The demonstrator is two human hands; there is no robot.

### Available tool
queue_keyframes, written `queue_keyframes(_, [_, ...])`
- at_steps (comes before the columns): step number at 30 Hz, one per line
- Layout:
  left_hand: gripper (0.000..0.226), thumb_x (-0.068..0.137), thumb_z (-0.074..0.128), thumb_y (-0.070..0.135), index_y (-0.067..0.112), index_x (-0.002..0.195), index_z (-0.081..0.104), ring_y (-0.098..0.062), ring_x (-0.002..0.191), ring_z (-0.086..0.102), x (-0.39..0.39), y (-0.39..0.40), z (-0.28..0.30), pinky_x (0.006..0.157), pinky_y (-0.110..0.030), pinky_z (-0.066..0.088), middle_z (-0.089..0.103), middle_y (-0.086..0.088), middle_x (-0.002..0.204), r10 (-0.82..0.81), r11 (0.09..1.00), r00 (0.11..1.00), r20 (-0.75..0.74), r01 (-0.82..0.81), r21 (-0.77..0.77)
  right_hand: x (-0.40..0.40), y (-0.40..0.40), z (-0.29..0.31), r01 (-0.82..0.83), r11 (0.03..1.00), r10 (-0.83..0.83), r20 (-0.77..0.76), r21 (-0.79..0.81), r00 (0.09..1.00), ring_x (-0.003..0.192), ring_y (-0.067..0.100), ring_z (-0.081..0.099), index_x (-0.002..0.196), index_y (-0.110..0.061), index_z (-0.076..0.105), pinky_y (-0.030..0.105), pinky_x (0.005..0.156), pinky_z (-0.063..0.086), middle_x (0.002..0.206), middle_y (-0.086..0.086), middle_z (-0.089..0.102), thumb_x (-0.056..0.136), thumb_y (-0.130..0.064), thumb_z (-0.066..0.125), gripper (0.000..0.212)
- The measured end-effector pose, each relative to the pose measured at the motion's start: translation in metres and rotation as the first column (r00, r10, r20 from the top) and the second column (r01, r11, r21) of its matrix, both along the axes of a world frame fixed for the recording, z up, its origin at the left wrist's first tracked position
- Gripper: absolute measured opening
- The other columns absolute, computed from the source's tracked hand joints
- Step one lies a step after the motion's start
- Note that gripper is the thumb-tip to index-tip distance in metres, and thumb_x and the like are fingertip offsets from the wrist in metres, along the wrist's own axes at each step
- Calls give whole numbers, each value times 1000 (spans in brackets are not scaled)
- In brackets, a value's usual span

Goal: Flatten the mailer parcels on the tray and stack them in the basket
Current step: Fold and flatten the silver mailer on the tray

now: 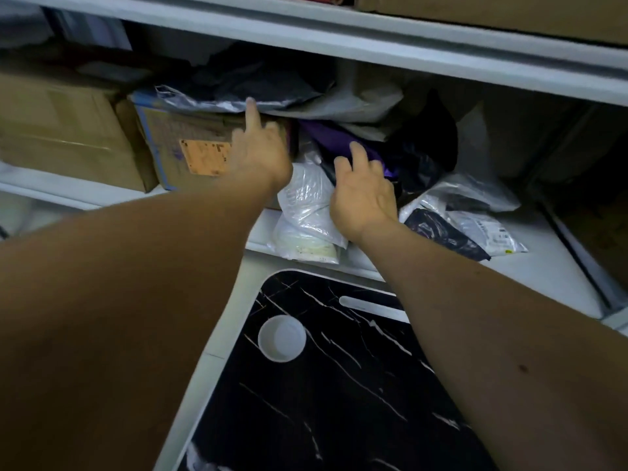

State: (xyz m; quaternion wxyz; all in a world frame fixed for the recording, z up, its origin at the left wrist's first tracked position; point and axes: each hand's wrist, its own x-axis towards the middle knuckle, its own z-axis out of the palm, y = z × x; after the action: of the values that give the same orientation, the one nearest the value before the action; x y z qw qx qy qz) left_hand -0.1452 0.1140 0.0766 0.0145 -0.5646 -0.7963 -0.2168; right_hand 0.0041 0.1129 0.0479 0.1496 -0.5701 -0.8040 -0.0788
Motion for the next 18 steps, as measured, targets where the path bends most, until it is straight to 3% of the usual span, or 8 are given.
queue_keyframes(5, [31,88,45,5,10,118,51,-43,120,41,-18,37,-4,98,-46,38,-12,-4,159,-35,999,998,-55,34,-18,-6,19,-11,-6,1000,6,6,-8,1000,122,32,36,130,-13,42,41,88,39,156,8,13,90,-8,48,41])
queue_keyframes(8, [44,89,44,4,5,134,41,-40,127,41,-23,55,-8,103,-46,37,-9,-4,160,-58,998,998,-1,58,-23,-5,24,-18,9,999,-9,13,-46,1000,128,32,33,134,-13,40,43,95,38,157,8,11,91,-9,50,44])
queue_keyframes(10, [52,91,41,4,1,142,29,-36,135,33,-22,58,-9,110,-43,31,3,-9,159,-70,997,997,37,69,18,-3,24,-21,10,997,-9,11,-71,1000,133,31,29,139,-13,37,43,100,38,158,8,10,91,-8,51,50])
queue_keyframes(12, [46,94,36,5,0,140,32,-36,134,33,-17,52,-8,110,-42,30,23,-14,153,-55,989,995,83,43,139,-2,21,-22,-6,997,4,-25,-83,1000,133,31,29,140,-12,38,43,100,38,157,8,13,93,-8,48,48])
queue_keyframes(15, [42,94,33,3,1,136,38,-35,133,31,-8,34,-8,113,-42,23,25,-12,152,-56,968,998,32,47,248,-2,13,-19,-44,996,28,-177,-83,984,129,30,35,138,-12,42,41,99,37,149,7,30,102,-22,38,38])
queue_keyframes(18, [45,92,34,2,1,137,37,-33,133,31,2,6,-7,114,-41,20,22,-10,153,-57,956,998,-25,61,288,-11,-3,-4,-33,974,-66,-425,-222,903,122,32,42,130,-14,51,39,95,35,134,7,49,102,-46,28,48])
